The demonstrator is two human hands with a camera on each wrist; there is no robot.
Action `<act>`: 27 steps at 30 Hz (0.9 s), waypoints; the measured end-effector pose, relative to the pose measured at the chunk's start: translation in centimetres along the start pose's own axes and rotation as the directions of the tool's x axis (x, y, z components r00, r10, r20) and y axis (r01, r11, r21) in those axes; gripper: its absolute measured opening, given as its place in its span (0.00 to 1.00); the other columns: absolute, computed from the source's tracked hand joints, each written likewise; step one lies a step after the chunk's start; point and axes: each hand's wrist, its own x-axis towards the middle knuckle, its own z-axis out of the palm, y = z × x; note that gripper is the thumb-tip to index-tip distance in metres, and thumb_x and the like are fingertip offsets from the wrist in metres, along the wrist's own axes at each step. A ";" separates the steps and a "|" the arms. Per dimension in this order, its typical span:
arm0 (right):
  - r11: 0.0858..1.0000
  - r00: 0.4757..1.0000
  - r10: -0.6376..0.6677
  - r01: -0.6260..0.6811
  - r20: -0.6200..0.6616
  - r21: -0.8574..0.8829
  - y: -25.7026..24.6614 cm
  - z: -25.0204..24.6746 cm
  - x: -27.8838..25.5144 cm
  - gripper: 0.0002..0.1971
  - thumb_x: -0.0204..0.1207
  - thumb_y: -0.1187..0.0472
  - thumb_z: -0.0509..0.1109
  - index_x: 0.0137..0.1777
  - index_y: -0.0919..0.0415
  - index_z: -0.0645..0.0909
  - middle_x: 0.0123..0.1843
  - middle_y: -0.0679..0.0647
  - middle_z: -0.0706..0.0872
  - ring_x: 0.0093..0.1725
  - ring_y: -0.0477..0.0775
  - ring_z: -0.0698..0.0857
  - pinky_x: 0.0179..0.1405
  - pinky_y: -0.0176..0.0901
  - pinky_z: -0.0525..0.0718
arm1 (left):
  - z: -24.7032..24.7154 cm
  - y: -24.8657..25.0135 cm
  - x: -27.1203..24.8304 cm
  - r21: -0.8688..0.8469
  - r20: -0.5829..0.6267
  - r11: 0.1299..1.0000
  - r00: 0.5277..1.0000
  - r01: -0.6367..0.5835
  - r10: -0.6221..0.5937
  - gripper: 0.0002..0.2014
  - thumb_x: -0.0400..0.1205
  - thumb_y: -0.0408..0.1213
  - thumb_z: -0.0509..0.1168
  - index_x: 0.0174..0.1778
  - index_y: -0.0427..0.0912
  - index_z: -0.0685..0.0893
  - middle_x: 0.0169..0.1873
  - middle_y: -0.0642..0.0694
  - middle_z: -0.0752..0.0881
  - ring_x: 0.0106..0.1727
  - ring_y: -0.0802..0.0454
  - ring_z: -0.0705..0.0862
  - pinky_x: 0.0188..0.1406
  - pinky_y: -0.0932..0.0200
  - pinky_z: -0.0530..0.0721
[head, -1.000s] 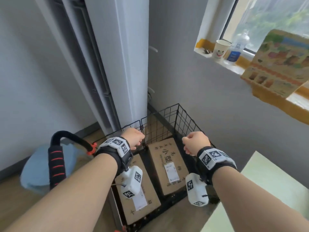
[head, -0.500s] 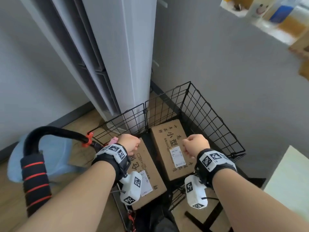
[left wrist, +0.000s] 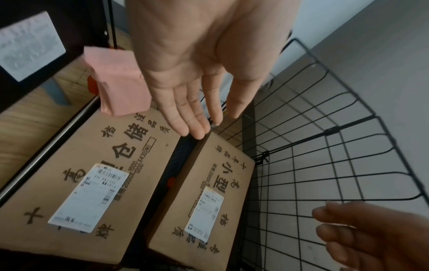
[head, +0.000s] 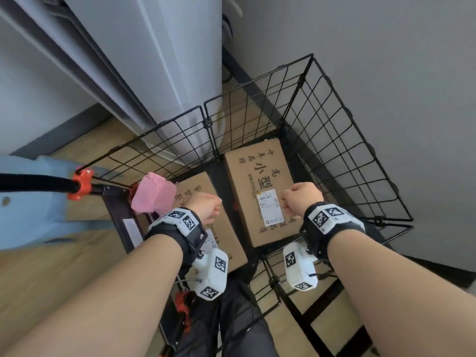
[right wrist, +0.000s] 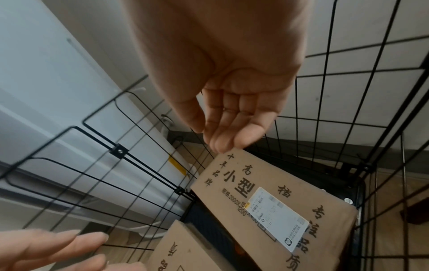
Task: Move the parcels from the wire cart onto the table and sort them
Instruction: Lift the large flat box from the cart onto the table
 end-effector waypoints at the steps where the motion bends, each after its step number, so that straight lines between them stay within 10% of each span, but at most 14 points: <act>1: 1.000 1.000 0.013 -0.013 0.009 0.001 0.4 0.4 1.0 0.10 0.79 0.60 0.63 0.47 0.63 0.85 0.36 0.58 0.89 0.33 0.55 0.87 0.41 0.48 0.91 | 0.6 -0.3 0.7 -0.003 0.007 1.000 1.000 0.024 -0.024 0.05 0.84 0.32 0.61 0.55 0.38 0.78 0.43 0.42 0.82 0.44 0.50 0.82 0.55 0.53 0.82; 7: 0.995 0.995 0.091 -0.093 0.045 0.047 1.9 1.9 7.7 0.09 0.77 0.62 0.65 0.45 0.67 0.82 0.40 0.62 0.90 0.38 0.60 0.89 0.45 0.55 0.91 | 3.9 -0.4 6.0 -0.036 0.047 0.995 0.994 0.096 -0.094 0.15 0.86 0.30 0.59 0.68 0.31 0.76 0.60 0.36 0.80 0.61 0.43 0.81 0.67 0.49 0.77; 12: 0.988 0.990 0.125 -0.130 0.057 0.087 3.4 2.9 14.0 0.09 0.70 0.60 0.67 0.42 0.66 0.83 0.40 0.64 0.91 0.45 0.66 0.90 0.49 0.66 0.89 | 5.9 0.3 11.9 -0.064 0.074 0.987 0.987 0.145 -0.140 0.17 0.87 0.28 0.54 0.31 0.45 0.67 0.30 0.47 0.66 0.29 0.55 0.66 0.30 0.62 0.64; 17: 0.989 0.988 0.144 -0.146 0.057 0.036 5.0 4.1 18.3 0.11 0.74 0.61 0.64 0.50 0.67 0.83 0.48 0.66 0.90 0.51 0.66 0.89 0.55 0.65 0.87 | 8.2 -0.3 16.9 -0.063 0.058 0.985 0.985 0.163 -0.160 0.09 0.88 0.29 0.52 0.45 0.36 0.76 0.41 0.45 0.76 0.53 0.51 0.76 0.63 0.53 0.75; 21: 0.986 0.986 0.168 -0.168 0.014 -0.008 6.1 4.8 20.2 0.09 0.75 0.61 0.64 0.47 0.66 0.82 0.38 0.60 0.86 0.46 0.64 0.88 0.52 0.58 0.88 | 10.2 -0.7 20.0 -0.087 -0.009 0.981 0.985 0.171 -0.172 0.05 0.83 0.31 0.61 0.52 0.38 0.79 0.45 0.43 0.82 0.48 0.50 0.82 0.52 0.54 0.81; 27: 0.988 0.990 0.144 -0.144 0.004 -0.055 8.1 5.5 23.0 0.19 0.76 0.59 0.64 0.65 0.65 0.77 0.56 0.59 0.83 0.55 0.61 0.83 0.47 0.44 0.76 | 13.0 -1.4 24.2 -0.003 -0.100 0.992 0.987 0.125 -0.124 0.21 0.75 0.38 0.66 0.62 0.30 0.79 0.52 0.35 0.84 0.54 0.39 0.83 0.62 0.47 0.81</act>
